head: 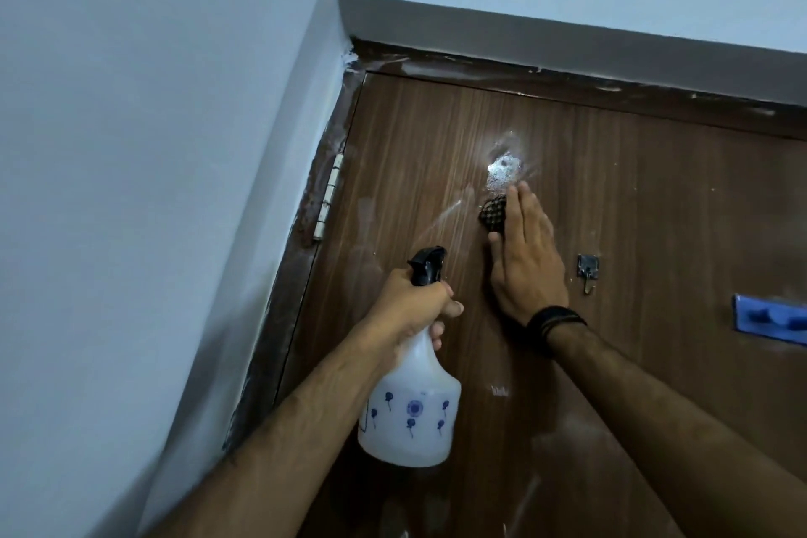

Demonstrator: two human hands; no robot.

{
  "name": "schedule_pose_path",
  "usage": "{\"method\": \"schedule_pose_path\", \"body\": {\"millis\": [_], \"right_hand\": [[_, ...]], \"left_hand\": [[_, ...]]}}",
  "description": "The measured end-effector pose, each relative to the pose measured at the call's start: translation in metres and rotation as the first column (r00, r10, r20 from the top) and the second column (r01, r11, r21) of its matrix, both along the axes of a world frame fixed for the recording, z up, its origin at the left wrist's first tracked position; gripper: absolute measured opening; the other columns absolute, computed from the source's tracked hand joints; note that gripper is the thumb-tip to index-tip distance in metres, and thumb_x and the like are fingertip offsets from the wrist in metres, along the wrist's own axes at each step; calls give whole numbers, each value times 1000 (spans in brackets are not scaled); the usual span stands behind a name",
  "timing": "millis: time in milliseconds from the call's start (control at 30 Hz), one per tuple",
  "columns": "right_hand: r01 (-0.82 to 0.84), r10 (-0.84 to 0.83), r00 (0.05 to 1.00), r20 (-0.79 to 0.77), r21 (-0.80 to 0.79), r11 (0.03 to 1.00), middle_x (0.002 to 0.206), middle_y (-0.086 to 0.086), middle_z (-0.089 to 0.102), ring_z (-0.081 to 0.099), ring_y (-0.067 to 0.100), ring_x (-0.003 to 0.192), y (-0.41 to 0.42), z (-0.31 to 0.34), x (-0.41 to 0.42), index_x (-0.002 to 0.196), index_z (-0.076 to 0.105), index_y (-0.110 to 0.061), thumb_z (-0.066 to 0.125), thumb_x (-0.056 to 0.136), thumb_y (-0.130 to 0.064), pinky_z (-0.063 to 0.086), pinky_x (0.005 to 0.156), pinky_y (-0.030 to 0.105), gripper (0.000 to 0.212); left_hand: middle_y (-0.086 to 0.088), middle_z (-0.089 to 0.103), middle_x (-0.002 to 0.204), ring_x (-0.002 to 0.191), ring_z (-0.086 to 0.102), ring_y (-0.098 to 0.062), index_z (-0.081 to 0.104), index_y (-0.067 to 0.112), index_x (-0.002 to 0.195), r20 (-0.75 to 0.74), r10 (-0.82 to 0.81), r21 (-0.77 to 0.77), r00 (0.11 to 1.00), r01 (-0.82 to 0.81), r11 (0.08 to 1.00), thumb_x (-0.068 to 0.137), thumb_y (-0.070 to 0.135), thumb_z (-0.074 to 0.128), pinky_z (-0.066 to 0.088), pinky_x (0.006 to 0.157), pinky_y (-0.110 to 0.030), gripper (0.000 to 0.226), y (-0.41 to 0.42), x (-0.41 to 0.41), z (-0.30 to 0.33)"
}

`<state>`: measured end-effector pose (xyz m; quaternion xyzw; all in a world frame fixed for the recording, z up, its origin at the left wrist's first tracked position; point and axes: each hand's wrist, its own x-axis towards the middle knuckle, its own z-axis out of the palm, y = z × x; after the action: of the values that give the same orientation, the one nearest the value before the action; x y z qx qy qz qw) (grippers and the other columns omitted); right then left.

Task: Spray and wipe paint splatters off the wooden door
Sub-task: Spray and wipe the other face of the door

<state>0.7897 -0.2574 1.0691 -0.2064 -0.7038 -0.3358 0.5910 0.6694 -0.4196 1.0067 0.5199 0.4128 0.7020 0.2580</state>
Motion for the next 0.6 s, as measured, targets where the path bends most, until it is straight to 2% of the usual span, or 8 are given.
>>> {"method": "schedule_pose_path", "body": {"millis": [100,200,333,467,600], "right_hand": [[10,-11,997,76,15,1000,167,9,1,2,21,154,-4,-42,-5,159,6,-11,35,105,-28,9,124,41,63],[-14,11,990,143,21,1000,167,7,7,7,19,153,-3,-58,-5,159,9,-13,39,104,-21,16,124,41,63],[-14,14,1000,-10,-3,1000,165,11,13,15,24,152,-9,-10,-15,158,14,-10,40,104,-17,19,123,42,60],[-16,10,993,-121,-49,999,164,12,17,16,26,151,-12,36,-24,157,16,-10,35,104,-20,20,122,48,58],[21,-22,990,-136,-10,1000,163,12,18,18,27,150,-7,36,-27,156,16,-10,31,104,-24,20,123,46,56]], "left_hand": [[2,60,57,41,45,-9,62,11,89,31,-46,-6,998,46,999,87,-4,65,43,43,-25,15,3,-2,-8],[-1,58,62,42,45,-9,62,10,86,37,-61,-24,997,62,998,86,-6,64,43,44,-25,16,3,-3,-9],[-6,58,73,42,45,-8,61,9,91,-16,-44,-21,999,44,999,87,-5,63,43,44,-25,15,0,-8,4],[-10,63,85,40,43,-8,60,9,88,-73,-9,14,997,10,1000,87,-7,61,43,46,-24,15,-8,-16,26],[-4,59,68,40,43,-9,60,7,84,-57,12,27,998,-11,1000,88,-6,59,43,46,-24,14,-6,-22,29]]}}
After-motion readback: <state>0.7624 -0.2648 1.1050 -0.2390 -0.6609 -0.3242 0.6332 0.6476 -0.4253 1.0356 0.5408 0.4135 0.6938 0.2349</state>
